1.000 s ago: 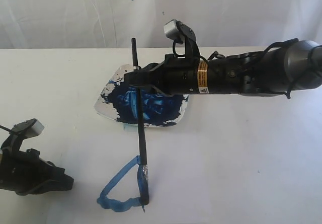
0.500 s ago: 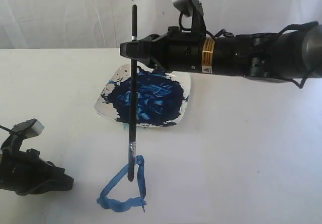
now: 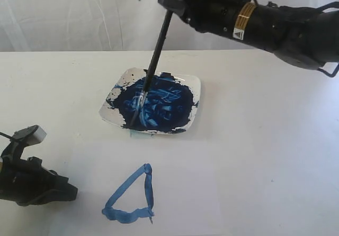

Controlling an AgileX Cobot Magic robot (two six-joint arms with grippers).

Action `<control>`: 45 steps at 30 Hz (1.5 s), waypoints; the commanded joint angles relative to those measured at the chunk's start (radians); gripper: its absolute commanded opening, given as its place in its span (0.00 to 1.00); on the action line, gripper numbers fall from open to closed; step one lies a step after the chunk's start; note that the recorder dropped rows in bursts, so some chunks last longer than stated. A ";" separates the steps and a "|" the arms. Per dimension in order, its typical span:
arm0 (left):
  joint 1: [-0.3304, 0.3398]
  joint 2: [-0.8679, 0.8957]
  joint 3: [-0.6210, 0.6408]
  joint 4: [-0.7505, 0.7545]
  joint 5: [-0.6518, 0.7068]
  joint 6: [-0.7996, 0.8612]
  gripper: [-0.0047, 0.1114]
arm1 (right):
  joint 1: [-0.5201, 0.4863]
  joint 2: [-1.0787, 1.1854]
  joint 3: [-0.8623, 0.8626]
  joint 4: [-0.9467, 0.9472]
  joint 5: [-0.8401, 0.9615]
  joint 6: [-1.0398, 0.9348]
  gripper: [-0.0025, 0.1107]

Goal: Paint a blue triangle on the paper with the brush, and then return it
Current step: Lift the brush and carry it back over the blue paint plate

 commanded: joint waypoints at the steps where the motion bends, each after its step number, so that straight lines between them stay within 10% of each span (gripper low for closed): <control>1: -0.004 -0.009 0.005 0.007 0.012 0.001 0.04 | -0.032 0.022 -0.020 0.193 0.008 -0.049 0.02; 45: -0.004 -0.009 0.005 0.007 0.012 0.001 0.04 | -0.149 0.478 -0.144 0.415 -0.046 0.115 0.02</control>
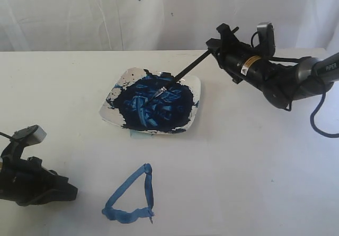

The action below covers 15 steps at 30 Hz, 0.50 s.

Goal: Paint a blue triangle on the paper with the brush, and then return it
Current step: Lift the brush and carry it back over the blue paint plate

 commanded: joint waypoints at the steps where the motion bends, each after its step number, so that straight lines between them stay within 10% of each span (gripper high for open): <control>1: -0.004 -0.009 0.005 0.007 0.012 0.001 0.04 | -0.009 0.014 -0.007 -0.003 -0.027 0.003 0.02; 15: -0.004 -0.009 0.005 0.007 0.012 0.001 0.04 | 0.013 0.023 -0.007 -0.012 -0.027 0.002 0.02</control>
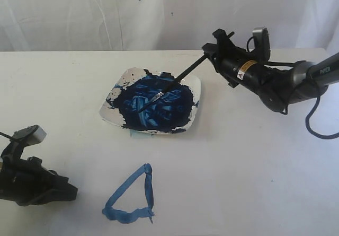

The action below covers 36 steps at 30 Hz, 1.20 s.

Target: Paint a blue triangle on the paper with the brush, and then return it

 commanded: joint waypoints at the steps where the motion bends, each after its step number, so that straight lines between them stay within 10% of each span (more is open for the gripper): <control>1: -0.004 -0.009 0.005 0.007 0.012 0.001 0.04 | 0.005 0.000 -0.005 -0.007 -0.017 -0.002 0.02; 36: -0.004 -0.009 0.005 0.007 0.012 0.001 0.04 | 0.022 0.031 -0.005 0.058 0.025 -0.110 0.02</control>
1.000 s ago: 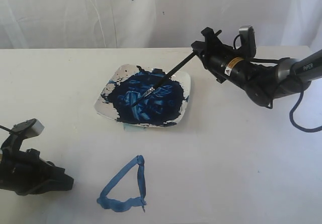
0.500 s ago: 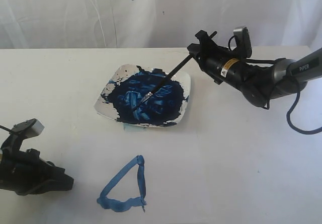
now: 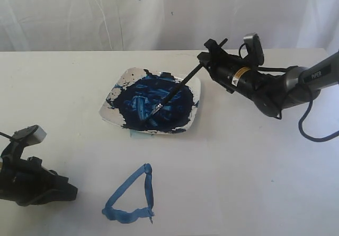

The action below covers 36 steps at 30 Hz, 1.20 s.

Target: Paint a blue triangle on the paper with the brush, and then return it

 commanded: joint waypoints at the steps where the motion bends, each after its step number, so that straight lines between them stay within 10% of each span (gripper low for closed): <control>1: -0.004 -0.009 0.005 0.007 0.012 0.001 0.04 | 0.001 0.001 -0.003 0.061 0.004 -0.019 0.02; 36: -0.004 -0.009 0.005 0.007 0.012 0.001 0.04 | 0.001 0.023 -0.042 0.295 0.268 -0.128 0.02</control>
